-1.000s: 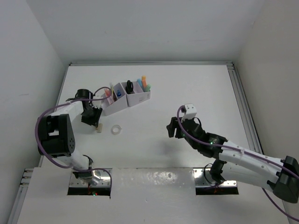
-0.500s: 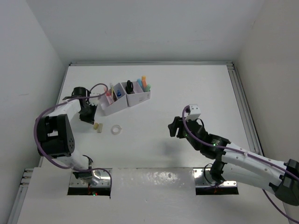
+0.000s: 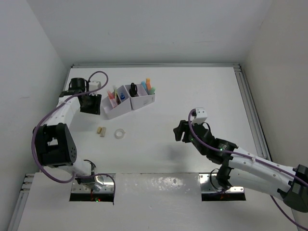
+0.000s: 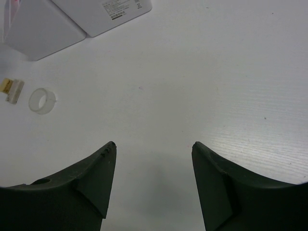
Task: Sort the stationery into containers
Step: Pick up the stationery from the center of the board.
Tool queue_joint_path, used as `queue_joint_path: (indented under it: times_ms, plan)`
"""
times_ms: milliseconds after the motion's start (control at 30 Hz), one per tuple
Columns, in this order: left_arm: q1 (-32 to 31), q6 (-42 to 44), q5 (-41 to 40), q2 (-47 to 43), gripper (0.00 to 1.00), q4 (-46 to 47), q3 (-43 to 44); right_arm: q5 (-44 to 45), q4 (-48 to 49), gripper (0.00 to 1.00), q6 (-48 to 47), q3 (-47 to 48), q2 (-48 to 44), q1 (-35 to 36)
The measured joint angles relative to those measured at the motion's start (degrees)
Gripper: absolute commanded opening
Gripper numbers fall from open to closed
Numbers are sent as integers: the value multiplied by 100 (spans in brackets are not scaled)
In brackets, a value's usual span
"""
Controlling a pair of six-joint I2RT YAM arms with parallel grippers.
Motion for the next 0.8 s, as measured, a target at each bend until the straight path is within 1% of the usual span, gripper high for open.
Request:
queue_joint_path:
  times_ms: [100, 200, 267, 400, 567, 800]
  plan:
    - [-55, 234, -321, -2, 50, 7, -437, 31, 4, 63, 7, -15, -66, 0]
    - [-87, 396, -531, 48, 50, 0, -942, 39, 4, 63, 26, -70, -83, 0]
    - [-92, 455, -669, 155, 49, 2, -1108, 35, 0, 63, 26, -74, -63, 0]
    - [-129, 514, -861, 385, 49, 140, -1147, 35, -11, 63, 24, -74, -26, 0]
    - [-216, 540, -863, 511, 48, 234, -1147, 39, -79, 63, 26, -74, -37, 0]
    - [-380, 535, -859, 697, 43, 452, -1196, 79, -138, 63, 50, -74, -127, 0]
